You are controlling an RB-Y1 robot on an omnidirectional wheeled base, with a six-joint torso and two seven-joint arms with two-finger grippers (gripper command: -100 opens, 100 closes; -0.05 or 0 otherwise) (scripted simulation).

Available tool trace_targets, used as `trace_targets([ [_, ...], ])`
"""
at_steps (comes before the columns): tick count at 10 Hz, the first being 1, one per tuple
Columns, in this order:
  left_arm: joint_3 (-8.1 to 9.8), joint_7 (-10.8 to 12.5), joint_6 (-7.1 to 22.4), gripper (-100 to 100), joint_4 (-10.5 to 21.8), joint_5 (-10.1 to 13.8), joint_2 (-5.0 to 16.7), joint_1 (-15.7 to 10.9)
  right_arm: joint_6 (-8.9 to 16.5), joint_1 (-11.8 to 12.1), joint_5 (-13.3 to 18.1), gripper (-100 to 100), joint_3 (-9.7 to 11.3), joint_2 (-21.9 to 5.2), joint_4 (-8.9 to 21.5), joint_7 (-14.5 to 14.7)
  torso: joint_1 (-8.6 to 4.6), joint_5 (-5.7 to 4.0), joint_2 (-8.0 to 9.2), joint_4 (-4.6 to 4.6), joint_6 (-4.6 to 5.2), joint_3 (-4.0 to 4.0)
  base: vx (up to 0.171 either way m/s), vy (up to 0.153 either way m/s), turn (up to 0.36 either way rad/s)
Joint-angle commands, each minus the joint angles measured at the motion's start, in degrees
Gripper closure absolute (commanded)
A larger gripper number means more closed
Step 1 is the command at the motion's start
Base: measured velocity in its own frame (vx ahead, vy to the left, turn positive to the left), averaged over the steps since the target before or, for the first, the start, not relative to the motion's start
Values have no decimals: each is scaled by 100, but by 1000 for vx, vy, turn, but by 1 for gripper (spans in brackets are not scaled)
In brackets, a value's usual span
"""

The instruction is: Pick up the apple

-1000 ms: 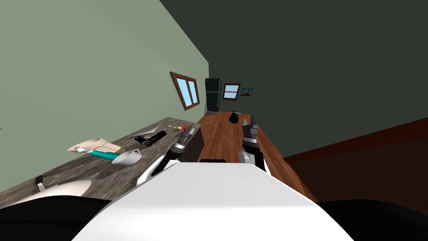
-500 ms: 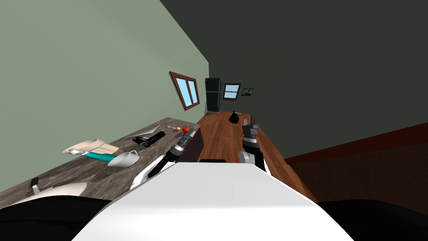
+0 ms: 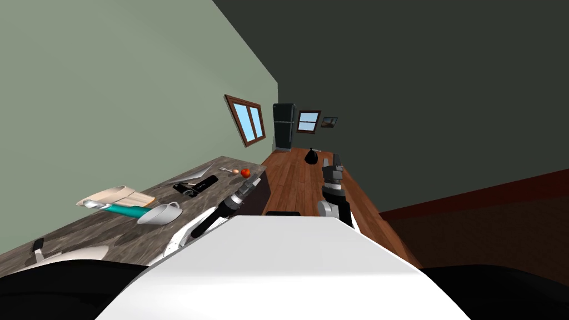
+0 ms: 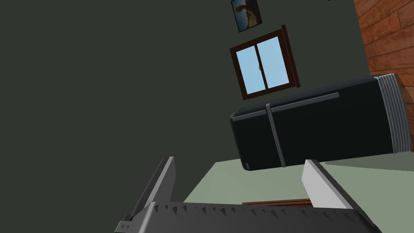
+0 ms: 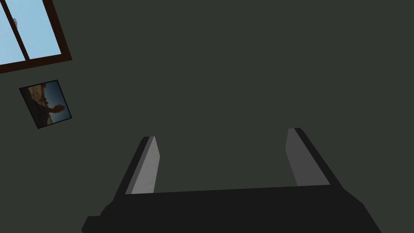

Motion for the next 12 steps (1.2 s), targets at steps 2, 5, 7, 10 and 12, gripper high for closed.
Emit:
trace_targets([
  [2,-167,79,-60,-100,101,128,450,0,0,0,0,0,0,0,0,0,0,0,-3,0,-1,-1,35,-15,12],
  [5,-324,163,-128,-100,200,257,919,7,0,0,0,0,0,0,0,0,-5,-1,-7,-1,0,-4,36,-20,9],
  [7,-482,249,-197,-100,299,386,1315,17,0,0,0,0,0,0,0,0,0,0,-8,-1,-1,-4,46,-12,8],
  [10,-642,334,-266,-100,396,514,1803,28,0,0,0,0,0,0,0,0,-3,0,-12,-3,0,-7,45,-15,5],
  [12,-803,418,-334,-100,492,642,2159,43,0,0,0,0,0,0,0,0,2,1,-6,-1,0,-3,40,-10,5],
])
